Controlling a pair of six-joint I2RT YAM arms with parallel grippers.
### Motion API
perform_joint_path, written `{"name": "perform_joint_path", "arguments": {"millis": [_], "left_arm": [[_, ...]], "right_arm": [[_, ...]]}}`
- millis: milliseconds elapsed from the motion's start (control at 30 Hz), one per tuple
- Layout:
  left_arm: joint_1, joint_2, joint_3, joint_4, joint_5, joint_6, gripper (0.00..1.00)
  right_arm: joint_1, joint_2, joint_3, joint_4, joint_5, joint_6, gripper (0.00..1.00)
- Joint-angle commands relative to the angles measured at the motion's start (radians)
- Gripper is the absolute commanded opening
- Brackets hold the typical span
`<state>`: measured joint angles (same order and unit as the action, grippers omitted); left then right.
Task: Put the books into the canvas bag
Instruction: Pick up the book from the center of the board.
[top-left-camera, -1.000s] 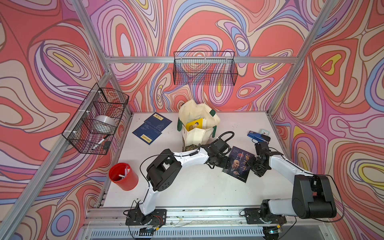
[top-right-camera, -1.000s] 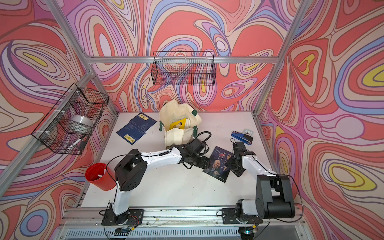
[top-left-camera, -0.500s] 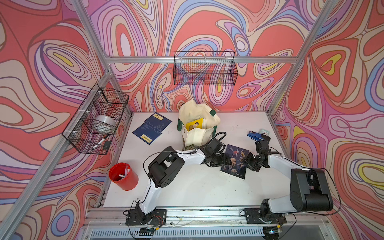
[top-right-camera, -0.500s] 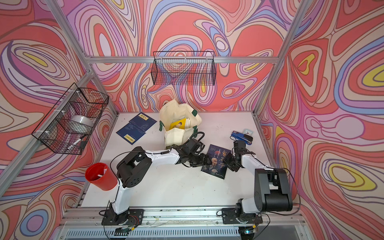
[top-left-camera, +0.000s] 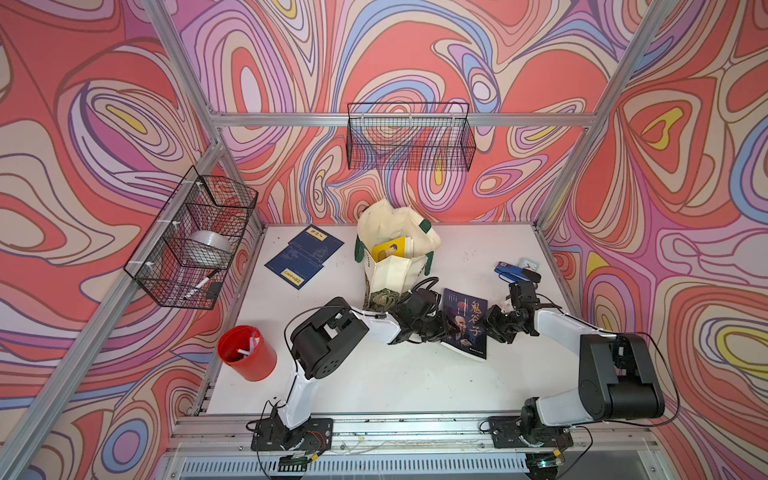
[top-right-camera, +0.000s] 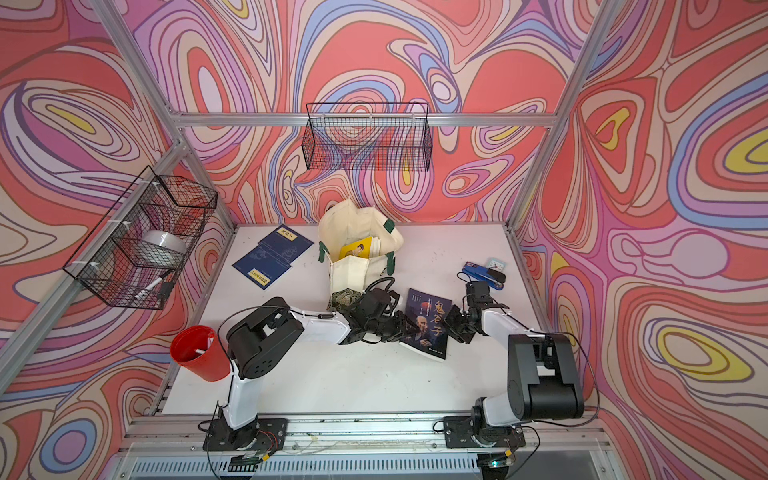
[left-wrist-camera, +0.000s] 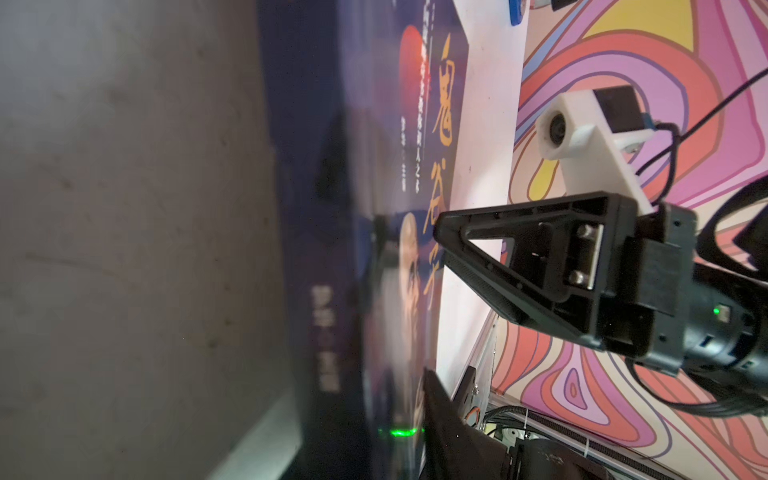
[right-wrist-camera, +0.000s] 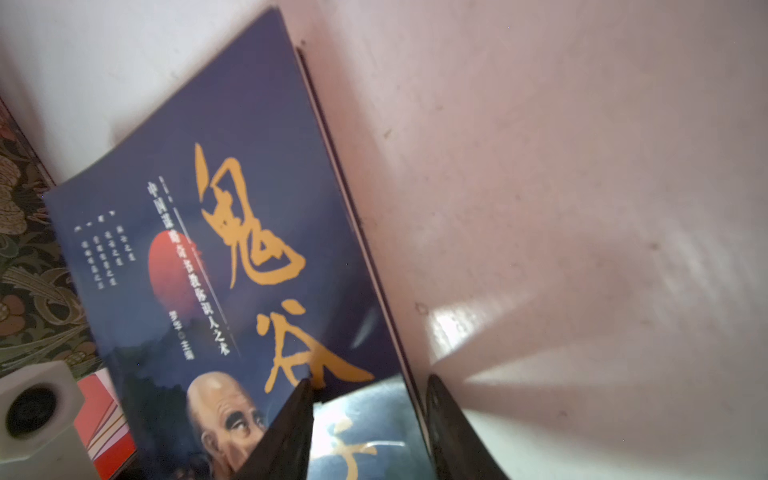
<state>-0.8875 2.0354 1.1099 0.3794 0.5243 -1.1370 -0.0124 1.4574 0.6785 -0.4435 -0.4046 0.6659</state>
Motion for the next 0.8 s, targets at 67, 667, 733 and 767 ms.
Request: {"name": "perform_joint_path", "arguments": {"millis": [67, 667, 733, 767], "left_arm": [[-0.011, -0.142, 0.074, -0.201, -0.033, 0.195, 0.0], [0.003, -0.652, 0.311, -0.793, -0.22, 1.009, 0.0], [0.039, -0.703, 0.315, -0.786, -0.086, 1.026, 0.0], [0.067, -0.723, 0.327, -0.789, 0.01, 1.031, 0.0]], "right_arm": [[0.01, -0.107, 0.034, -0.062, -0.008, -0.031, 0.52], [0.011, -0.523, 0.253, 0.303, -0.38, -0.04, 0.7], [0.011, -0.511, 0.261, 0.407, -0.455, 0.001, 0.72], [0.011, -0.499, 0.28, 0.431, -0.486, 0.011, 0.72]]}}
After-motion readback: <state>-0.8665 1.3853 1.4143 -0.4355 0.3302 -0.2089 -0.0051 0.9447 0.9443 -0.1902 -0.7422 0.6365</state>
